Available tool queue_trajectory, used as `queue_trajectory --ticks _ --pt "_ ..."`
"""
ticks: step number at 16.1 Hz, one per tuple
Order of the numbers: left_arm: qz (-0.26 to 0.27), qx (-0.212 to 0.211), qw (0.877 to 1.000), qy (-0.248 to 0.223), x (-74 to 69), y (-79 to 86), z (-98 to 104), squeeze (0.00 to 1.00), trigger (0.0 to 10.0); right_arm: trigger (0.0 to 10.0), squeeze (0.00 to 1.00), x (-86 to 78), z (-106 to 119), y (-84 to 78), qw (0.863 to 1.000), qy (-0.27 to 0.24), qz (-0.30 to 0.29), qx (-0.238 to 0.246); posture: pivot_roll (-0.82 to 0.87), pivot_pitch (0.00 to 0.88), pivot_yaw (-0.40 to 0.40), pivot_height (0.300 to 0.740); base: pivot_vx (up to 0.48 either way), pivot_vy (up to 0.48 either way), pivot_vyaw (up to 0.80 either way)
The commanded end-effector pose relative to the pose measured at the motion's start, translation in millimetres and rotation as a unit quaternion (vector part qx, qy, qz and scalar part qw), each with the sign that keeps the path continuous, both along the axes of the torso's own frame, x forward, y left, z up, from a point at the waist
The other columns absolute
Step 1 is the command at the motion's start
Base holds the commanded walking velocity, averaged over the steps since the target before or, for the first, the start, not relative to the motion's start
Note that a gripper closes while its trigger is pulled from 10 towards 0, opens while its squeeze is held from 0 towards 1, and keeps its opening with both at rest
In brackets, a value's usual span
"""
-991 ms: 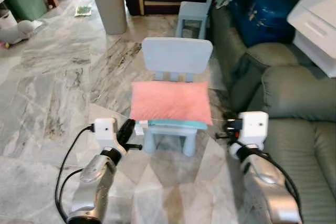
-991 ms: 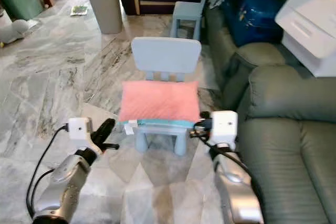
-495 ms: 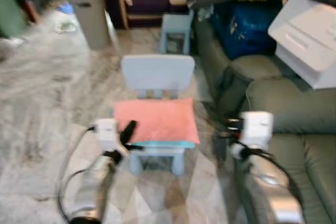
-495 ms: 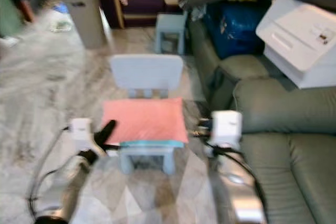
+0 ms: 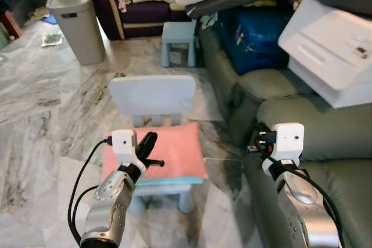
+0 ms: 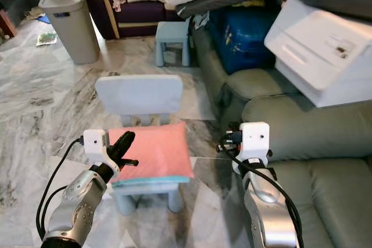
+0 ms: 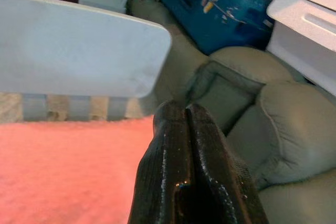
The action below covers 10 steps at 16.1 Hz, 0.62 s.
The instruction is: Move the pillow to the sofa
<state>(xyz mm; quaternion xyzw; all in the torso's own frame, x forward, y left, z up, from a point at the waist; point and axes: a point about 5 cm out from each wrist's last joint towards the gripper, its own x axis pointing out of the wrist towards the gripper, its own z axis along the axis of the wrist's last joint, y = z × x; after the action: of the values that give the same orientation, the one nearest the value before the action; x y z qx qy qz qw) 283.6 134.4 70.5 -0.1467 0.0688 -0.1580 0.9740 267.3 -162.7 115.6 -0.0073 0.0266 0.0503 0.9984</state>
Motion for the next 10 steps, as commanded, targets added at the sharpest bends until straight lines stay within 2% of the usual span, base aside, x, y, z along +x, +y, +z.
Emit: queue_trajectory --ticks 1,2,10 --pt "0.014 0.006 1.0 0.004 -1.6 10.6 -1.6 0.0 10.0 10.0 0.0 1.4 4.4 6.6 1.0 -0.01 0.008 0.004 -0.13 0.11 0.012 0.74 0.277 0.394 0.0" --pt "0.014 0.006 1.0 0.003 -1.5 10.6 -1.2 0.0 10.0 10.0 0.0 1.4 4.6 6.7 1.0 -0.01 0.008 0.004 -0.13 0.113 0.013 0.74 0.259 0.405 0.0" --pt "0.011 0.004 1.0 0.003 -0.1 7.6 0.1 0.0 10.0 10.0 0.0 2.2 5.9 6.9 1.0 -0.013 0.005 0.004 -0.13 0.117 0.018 0.74 0.0 0.0 0.0"
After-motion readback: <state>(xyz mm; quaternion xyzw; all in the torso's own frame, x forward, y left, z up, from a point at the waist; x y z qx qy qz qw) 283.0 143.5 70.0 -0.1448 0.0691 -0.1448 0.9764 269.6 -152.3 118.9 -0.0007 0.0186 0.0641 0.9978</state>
